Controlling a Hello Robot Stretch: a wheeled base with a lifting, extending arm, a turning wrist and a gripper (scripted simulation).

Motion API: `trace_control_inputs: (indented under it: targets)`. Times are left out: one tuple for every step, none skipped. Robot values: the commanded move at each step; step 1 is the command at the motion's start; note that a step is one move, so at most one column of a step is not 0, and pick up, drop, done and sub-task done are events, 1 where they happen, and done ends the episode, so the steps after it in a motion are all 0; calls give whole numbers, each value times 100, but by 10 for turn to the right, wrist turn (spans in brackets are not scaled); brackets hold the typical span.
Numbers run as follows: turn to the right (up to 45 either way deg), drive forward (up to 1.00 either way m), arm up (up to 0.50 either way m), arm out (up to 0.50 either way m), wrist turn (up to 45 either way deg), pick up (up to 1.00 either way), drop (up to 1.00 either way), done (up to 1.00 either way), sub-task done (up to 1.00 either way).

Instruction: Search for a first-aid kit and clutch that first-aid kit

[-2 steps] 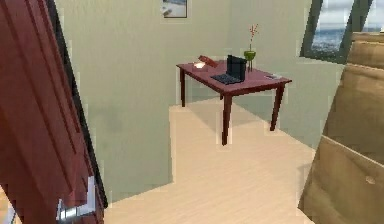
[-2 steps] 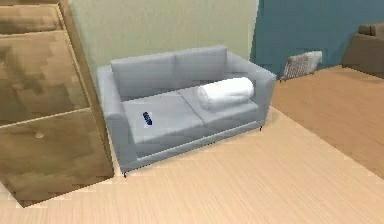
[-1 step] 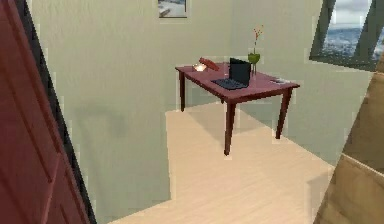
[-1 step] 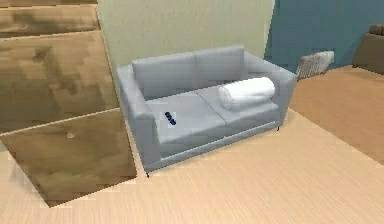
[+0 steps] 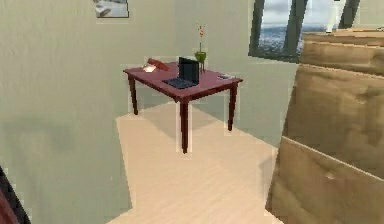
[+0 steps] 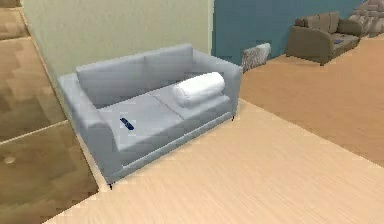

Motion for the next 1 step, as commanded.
trace_control_inputs:
  targets:
    - [0, 25, 0, 0, 0, 0, 0, 0, 0]
